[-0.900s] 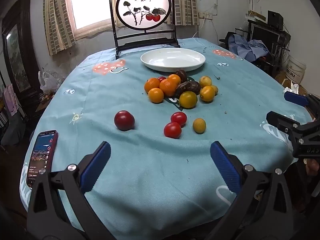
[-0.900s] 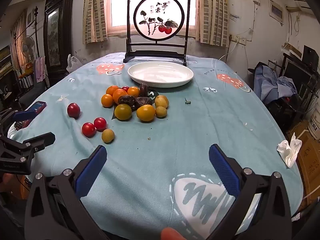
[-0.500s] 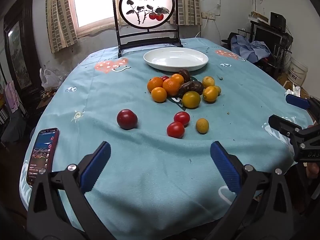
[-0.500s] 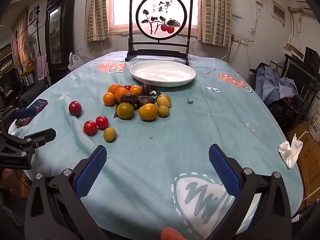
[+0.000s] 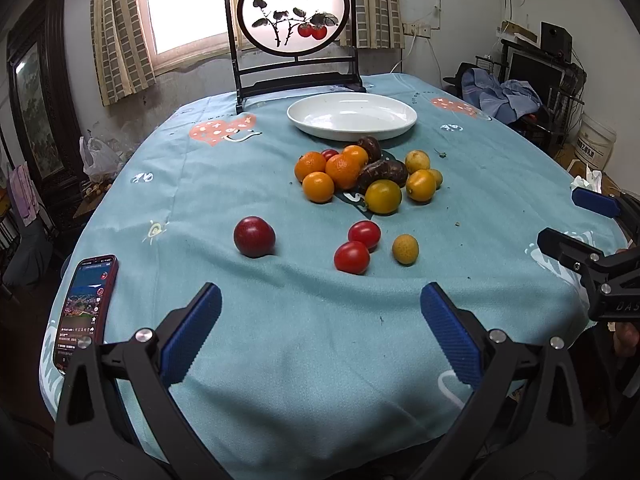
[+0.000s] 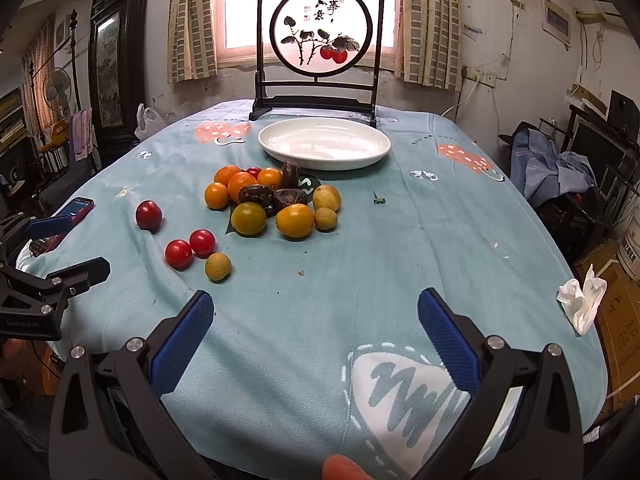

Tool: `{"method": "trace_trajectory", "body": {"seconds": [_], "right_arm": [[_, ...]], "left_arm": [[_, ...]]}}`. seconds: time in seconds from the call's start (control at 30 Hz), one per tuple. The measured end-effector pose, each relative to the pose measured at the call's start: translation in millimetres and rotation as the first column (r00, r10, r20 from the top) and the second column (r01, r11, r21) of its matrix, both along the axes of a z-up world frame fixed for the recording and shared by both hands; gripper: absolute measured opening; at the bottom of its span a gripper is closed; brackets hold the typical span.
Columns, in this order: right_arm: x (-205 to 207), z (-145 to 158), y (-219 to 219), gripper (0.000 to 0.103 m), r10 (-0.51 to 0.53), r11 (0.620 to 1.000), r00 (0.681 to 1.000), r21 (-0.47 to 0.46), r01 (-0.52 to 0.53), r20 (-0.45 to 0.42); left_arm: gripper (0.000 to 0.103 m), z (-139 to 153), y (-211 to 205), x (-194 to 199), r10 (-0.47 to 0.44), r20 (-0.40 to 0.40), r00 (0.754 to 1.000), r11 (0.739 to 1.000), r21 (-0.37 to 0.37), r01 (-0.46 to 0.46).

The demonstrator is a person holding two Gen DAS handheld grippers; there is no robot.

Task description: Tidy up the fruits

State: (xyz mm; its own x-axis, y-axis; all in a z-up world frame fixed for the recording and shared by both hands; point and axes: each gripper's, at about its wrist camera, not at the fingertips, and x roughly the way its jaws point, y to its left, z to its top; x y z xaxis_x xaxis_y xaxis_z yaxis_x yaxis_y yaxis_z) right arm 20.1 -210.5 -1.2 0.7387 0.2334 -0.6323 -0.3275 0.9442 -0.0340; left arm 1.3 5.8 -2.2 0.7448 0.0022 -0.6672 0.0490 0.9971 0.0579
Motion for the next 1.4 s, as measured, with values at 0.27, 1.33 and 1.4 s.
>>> {"method": "trace_trajectory", "body": {"seconds": [0.27,1.33,1.4], "right_arm": [[-0.8,0.6,-2.5,0.102,0.003,1.0,1.0,0.003,-0.003,-0.004],[0.7,0.2,-1.8,0.102,0.003,1.0,1.0,0.007,-0.003,-0.013],[0.6,0.1,-1.7,0.102,0.002,1.0,1.0,0.006,-0.002,-0.012]], "left_arm": [[0.101,0.1,0.0,0.1,0.0,-0.001,1.0,1.0,0.0,0.0],[0.101,-1.5,-0.1,0.0,0.0,-0.004,1.0,1.0,0.002,0.0],[0.101,-1.3,-0.2,0.0,0.0,-0.004,1.0,1.0,0.001,0.0]]}}
